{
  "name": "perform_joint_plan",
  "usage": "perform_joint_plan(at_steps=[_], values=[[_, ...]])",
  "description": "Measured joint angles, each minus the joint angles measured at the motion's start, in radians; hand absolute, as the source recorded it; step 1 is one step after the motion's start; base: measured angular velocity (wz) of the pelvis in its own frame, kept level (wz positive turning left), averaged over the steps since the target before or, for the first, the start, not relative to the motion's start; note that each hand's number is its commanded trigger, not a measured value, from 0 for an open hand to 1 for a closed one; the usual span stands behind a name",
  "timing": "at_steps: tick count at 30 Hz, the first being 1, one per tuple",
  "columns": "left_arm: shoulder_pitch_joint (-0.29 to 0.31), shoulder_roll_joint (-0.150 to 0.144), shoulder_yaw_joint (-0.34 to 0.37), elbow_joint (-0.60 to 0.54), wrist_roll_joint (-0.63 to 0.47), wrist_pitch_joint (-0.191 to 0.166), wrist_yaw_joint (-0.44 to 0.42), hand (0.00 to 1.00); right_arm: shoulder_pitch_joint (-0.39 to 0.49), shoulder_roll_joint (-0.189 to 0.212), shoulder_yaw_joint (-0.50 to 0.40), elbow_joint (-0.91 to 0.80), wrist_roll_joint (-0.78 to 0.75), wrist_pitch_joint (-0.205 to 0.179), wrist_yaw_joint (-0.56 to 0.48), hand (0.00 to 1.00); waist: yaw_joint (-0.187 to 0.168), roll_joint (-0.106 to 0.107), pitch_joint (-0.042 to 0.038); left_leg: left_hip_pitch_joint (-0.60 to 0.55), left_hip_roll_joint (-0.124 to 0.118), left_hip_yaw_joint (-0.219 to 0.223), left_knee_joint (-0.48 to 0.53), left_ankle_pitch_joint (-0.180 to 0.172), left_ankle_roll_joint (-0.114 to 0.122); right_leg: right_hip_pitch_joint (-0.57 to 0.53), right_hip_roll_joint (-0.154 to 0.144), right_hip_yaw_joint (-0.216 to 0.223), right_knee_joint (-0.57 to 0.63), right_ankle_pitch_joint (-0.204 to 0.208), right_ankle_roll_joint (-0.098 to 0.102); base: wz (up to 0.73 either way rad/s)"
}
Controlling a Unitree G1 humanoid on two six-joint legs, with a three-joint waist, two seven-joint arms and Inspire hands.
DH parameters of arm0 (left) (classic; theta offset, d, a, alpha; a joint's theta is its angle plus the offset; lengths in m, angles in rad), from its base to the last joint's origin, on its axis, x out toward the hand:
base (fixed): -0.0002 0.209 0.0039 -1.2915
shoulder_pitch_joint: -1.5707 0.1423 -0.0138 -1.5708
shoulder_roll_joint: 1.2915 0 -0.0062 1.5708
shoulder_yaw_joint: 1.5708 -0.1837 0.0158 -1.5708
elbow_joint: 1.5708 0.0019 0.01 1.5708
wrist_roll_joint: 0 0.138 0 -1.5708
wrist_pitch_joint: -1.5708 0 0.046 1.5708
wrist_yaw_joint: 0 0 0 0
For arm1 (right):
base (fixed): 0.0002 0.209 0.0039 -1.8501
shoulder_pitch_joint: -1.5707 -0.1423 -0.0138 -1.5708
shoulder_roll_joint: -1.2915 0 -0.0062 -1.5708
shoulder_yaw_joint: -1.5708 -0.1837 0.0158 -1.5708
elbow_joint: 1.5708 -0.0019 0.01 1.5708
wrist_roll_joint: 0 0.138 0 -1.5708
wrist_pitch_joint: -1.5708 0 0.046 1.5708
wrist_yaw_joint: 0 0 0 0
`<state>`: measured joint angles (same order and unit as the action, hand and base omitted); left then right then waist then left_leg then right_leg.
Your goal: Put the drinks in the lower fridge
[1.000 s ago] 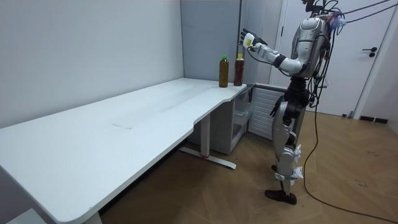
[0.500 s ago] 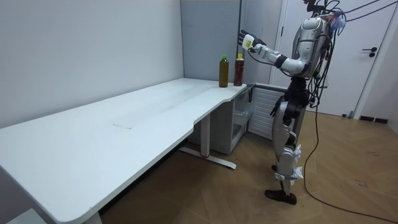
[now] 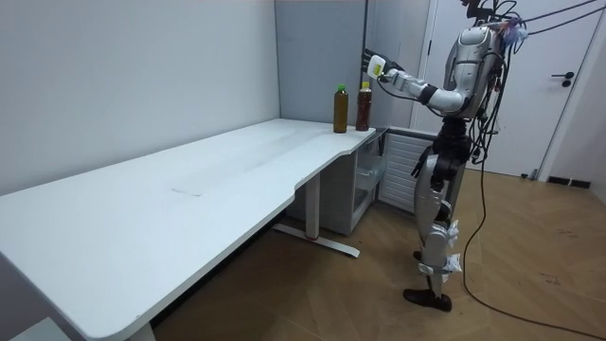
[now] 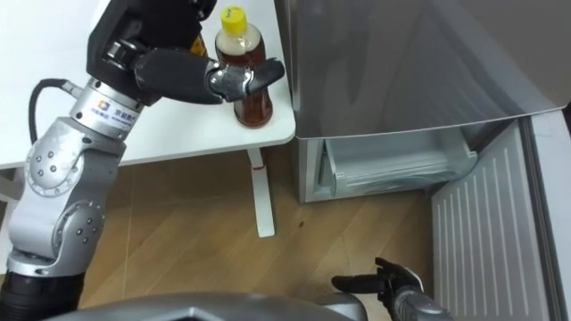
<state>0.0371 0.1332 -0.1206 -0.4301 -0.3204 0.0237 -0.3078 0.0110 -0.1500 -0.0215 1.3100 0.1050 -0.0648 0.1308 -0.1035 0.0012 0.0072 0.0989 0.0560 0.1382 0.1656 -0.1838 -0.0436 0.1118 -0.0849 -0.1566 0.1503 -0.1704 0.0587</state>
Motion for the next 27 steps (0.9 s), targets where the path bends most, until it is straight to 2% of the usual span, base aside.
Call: perform_joint_plan(at_steps=[5, 10, 27], values=[[0.000, 0.000, 0.000, 0.015, -0.001, -0.001, -0.002, 0.00, 0.001, 0.000, 0.000, 0.001, 0.000, -0.001, 0.000, 0.00, 0.000, -0.002, 0.0014, 0.001, 0.000, 0.000, 0.000, 0.000, 0.000, 0.001, 0.000, 0.000, 0.000, 0.000, 0.000, 0.00], [0.001, 0.000, 0.000, 0.084, -0.001, -0.001, -0.014, 0.00, 0.008, 0.002, 0.000, 0.001, 0.000, -0.009, 0.000, 0.00, 0.000, -0.006, 0.0040, 0.000, 0.000, 0.001, 0.000, 0.000, 0.000, -0.001, 0.000, 0.001, 0.000, 0.000, 0.000, 0.00], [0.003, 0.000, -0.001, 0.089, -0.002, -0.001, -0.029, 0.00, 0.008, 0.004, 0.001, 0.000, 0.000, -0.009, 0.002, 0.00, 0.000, -0.014, 0.0044, 0.001, 0.000, 0.006, -0.001, 0.000, 0.000, -0.006, 0.001, 0.007, 0.002, 0.000, 0.000, 0.00]])
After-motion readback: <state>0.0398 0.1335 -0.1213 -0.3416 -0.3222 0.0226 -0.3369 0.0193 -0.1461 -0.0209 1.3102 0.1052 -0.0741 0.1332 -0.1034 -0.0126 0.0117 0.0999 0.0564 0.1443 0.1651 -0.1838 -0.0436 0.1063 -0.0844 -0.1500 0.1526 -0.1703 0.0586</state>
